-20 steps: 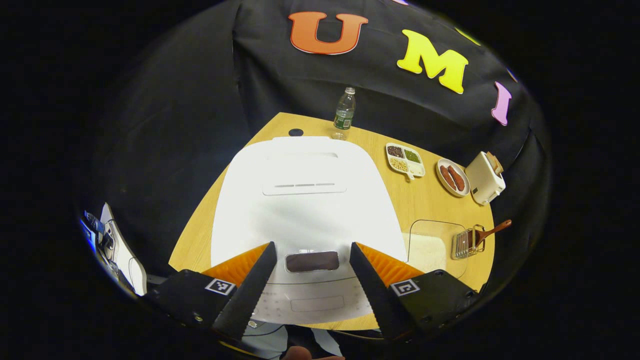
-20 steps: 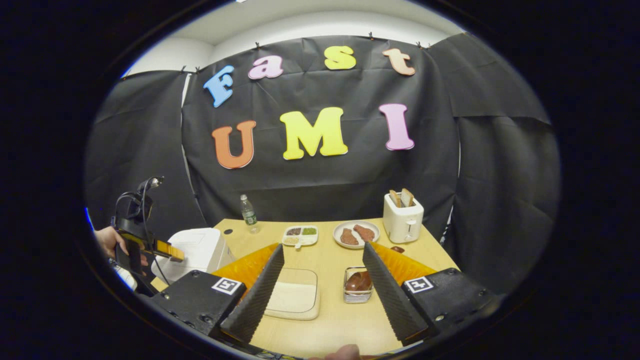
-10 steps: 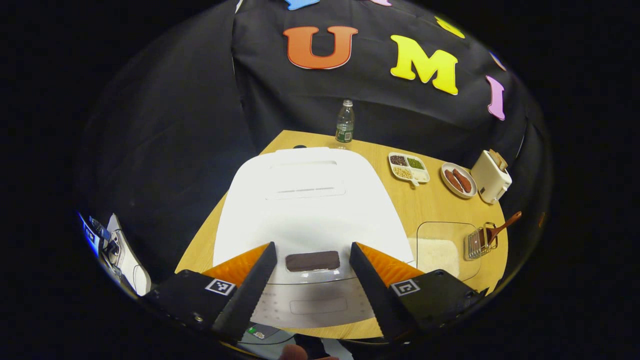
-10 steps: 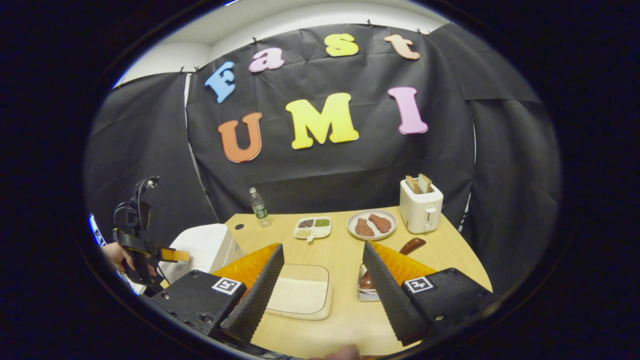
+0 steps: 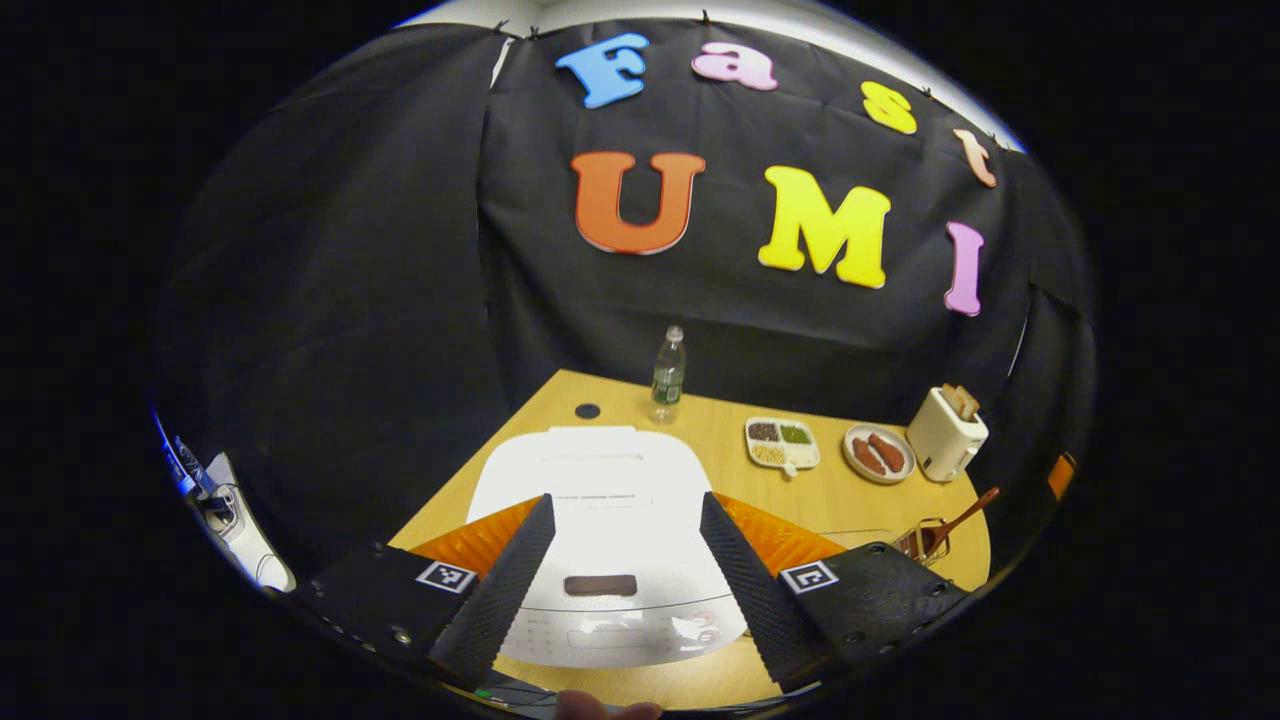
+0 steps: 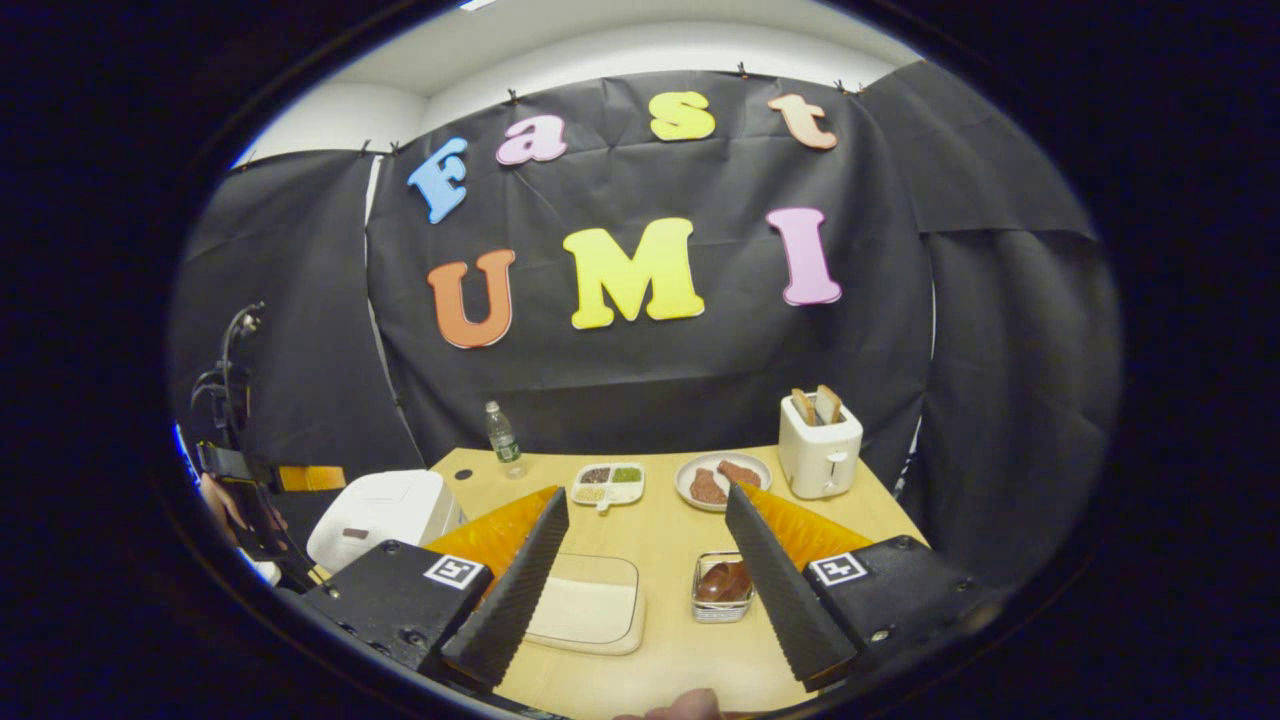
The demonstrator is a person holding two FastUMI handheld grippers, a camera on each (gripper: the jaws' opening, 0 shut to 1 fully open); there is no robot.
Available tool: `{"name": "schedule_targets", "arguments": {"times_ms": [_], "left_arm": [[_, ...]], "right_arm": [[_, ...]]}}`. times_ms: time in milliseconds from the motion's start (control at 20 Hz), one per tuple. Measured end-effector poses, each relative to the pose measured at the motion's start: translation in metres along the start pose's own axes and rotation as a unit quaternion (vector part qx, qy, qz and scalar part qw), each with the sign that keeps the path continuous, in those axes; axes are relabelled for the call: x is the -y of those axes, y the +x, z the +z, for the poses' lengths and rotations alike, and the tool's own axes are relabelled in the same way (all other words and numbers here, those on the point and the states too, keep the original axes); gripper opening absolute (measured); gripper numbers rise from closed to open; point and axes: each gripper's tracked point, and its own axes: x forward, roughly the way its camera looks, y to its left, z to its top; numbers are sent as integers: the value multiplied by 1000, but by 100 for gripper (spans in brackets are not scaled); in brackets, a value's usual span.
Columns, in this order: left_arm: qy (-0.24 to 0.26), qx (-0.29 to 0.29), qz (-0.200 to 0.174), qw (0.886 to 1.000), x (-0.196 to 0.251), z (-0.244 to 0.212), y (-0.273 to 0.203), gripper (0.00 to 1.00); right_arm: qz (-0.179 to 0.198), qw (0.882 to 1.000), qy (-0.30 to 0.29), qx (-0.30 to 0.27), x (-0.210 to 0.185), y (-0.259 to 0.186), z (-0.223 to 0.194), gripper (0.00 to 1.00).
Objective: Close the left gripper, press the button to open the rice cooker; take a wooden spoon from the chopstick holder with the right hand, scoop a spoonful of rice and pour it into the rice cooker, then put the wooden spoon back into the chopstick holder.
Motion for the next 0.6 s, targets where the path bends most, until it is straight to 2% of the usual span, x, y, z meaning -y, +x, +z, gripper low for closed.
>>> {"name": "schedule_targets", "arguments": {"times_ms": [200,350,500,600], "left_arm": [[13,108,-47,993,24,53,-79,94],[20,165,-80,983,34,71,-153,94],[20,185,-130,974,47,63,-217,94],[13,196,-136,971,41,60,-251,94]], "right_arm": [[-4,999,-9,47,-29,-51,28,100],[-16,996,-15,81,-53,-104,48,100],[-32,992,-25,121,-73,-160,66,99],[-45,990,-29,130,-83,-192,64,100]]}}
